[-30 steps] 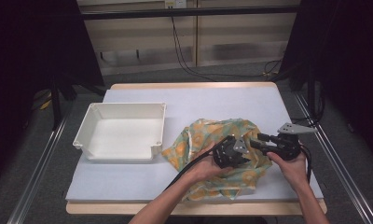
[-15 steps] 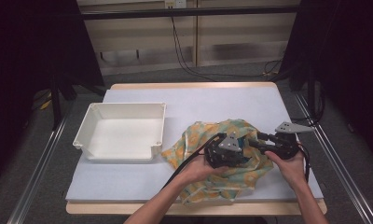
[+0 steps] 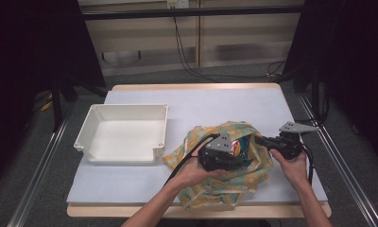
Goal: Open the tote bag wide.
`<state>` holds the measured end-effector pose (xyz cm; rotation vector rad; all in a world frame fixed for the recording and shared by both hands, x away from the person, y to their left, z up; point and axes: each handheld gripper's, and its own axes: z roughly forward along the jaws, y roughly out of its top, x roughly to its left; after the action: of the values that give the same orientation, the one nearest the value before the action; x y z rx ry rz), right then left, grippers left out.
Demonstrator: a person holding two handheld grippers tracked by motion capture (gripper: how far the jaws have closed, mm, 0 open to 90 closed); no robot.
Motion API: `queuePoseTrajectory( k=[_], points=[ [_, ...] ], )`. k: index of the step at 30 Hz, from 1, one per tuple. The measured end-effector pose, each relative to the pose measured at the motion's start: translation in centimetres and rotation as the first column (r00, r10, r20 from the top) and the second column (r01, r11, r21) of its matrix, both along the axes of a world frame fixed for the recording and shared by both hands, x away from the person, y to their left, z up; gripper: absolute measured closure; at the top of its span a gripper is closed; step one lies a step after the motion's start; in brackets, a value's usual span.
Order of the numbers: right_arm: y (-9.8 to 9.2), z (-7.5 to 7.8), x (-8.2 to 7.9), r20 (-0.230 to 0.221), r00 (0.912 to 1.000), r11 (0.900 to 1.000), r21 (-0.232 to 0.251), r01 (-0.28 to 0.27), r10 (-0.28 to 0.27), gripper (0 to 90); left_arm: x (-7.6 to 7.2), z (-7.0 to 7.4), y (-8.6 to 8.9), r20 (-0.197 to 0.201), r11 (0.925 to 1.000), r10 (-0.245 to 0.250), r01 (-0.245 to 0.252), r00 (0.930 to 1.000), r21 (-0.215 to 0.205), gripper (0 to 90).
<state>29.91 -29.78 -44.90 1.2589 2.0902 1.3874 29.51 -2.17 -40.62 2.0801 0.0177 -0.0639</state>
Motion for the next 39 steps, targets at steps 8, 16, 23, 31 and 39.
queuePoseTrajectory(
  k=[8, 16, 23, 31, 39],
  points=[
    [0.3, -0.5, 0.6, -0.007, 0.9999, 1.000, -0.019, 0.010, -0.010, 90.0, 0.7, 1.0, 0.7, -0.032, 0.9969, 0.019, -0.022, 0.9993, -0.075, 90.0],
    [1.4, -0.1, 0.3, 0.000, 0.9995, 0.999, -0.021, -0.030, 0.030, 90.0, 1.9, 1.9, 0.8, -0.079, 0.9885, 0.048, -0.058, 0.9958, -0.139, 90.0],
    [1.4, -0.1, 0.5, 0.003, 0.9996, 1.000, -0.012, -0.028, 0.028, 90.0, 2.9, 3.2, 0.8, -0.091, 0.9833, 0.057, -0.071, 0.9942, -0.167, 90.0],
    [2.0, -0.3, 1.0, -0.003, 0.9992, 0.999, -0.012, -0.040, 0.040, 90.0, 4.2, 4.8, 1.2, -0.114, 0.9712, 0.081, -0.104, 0.9902, -0.214, 90.0],
    [2.0, 0.3, 0.6, 0.013, 0.9991, 0.999, -0.013, -0.041, 0.041, 90.0, 5.2, 5.5, 1.0, -0.122, 0.9687, 0.109, -0.133, 0.9866, -0.210, 90.0]
  ],
)
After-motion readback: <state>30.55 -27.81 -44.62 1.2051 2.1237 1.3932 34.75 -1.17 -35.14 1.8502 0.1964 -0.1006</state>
